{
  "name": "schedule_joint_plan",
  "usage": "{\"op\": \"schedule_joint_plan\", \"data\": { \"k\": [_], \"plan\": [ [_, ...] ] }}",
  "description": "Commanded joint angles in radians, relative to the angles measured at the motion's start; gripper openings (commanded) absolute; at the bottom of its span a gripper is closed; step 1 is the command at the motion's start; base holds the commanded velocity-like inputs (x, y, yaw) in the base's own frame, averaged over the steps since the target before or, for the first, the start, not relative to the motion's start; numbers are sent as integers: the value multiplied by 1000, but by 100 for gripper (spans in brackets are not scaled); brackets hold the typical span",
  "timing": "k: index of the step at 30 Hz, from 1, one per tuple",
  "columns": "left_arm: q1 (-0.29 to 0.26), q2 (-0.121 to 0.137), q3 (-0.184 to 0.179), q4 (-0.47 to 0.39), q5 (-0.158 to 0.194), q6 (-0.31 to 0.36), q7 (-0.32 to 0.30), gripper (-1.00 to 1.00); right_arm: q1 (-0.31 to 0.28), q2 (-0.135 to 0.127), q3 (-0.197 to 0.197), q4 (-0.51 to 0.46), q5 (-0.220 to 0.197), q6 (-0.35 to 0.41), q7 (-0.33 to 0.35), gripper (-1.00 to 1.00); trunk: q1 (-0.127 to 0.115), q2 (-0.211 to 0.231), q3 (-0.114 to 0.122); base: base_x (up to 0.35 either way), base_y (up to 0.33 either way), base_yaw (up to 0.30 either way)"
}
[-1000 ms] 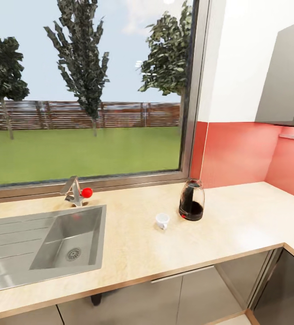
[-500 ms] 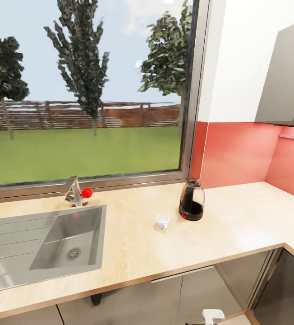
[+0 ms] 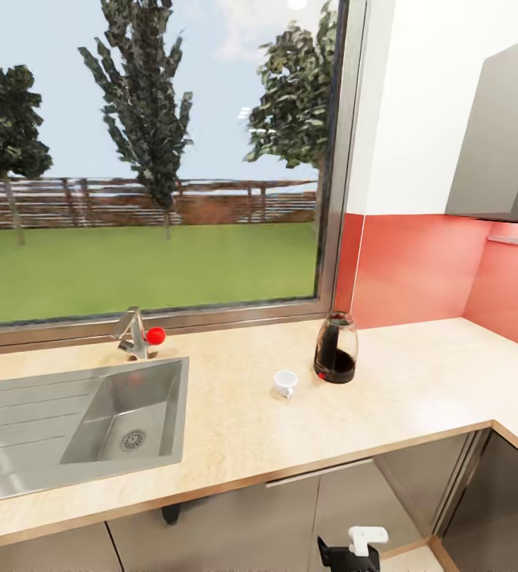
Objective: Set up a coffee station on the kitchen countertop: keep the coffee maker on the countertop, move the bottle of coffee from the kitchen shelf to the counter next to the coffee maker, place a paper coffee filter on top of the coffee maker, put the saucer next to the coffee maker with the coffee cup on the saucer, and place the electric kettle next to the coffee maker.
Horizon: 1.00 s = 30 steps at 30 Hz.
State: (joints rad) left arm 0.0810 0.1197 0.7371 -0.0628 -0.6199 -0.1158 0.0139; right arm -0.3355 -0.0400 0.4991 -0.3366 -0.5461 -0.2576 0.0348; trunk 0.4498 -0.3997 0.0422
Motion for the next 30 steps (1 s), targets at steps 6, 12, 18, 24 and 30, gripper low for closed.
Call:
{"op": "schedule_joint_plan", "data": {
  "k": [6, 12, 18, 24, 30],
  "plan": [
    [0, 0, 8, 0, -11, -2, 1, 100, 0, 3, 6, -3, -9, -10, 5, 100, 0, 0, 0, -80, 0, 0],
    [-1, 0, 8, 0, -11, -2, 1, 100, 0, 3, 6, -4, -10, -11, 7, 100, 0, 0, 0, -260, 0, 0],
    [-2, -2, 8, 0, -11, -3, 1, 100, 0, 5, 7, -5, -12, -11, 8, 100, 0, 0, 0, -74, 0, 0],
    [-1, -1, 7, 0, -11, -3, 1, 100, 0, 4, 7, -5, -11, -12, 8, 100, 0, 0, 0, -5, 0, 0],
    [-2, -1, 8, 0, -10, -4, 1, 100, 0, 4, 7, -5, -11, -12, 8, 100, 0, 0, 0, 0, 0, 0]
  ]
}}
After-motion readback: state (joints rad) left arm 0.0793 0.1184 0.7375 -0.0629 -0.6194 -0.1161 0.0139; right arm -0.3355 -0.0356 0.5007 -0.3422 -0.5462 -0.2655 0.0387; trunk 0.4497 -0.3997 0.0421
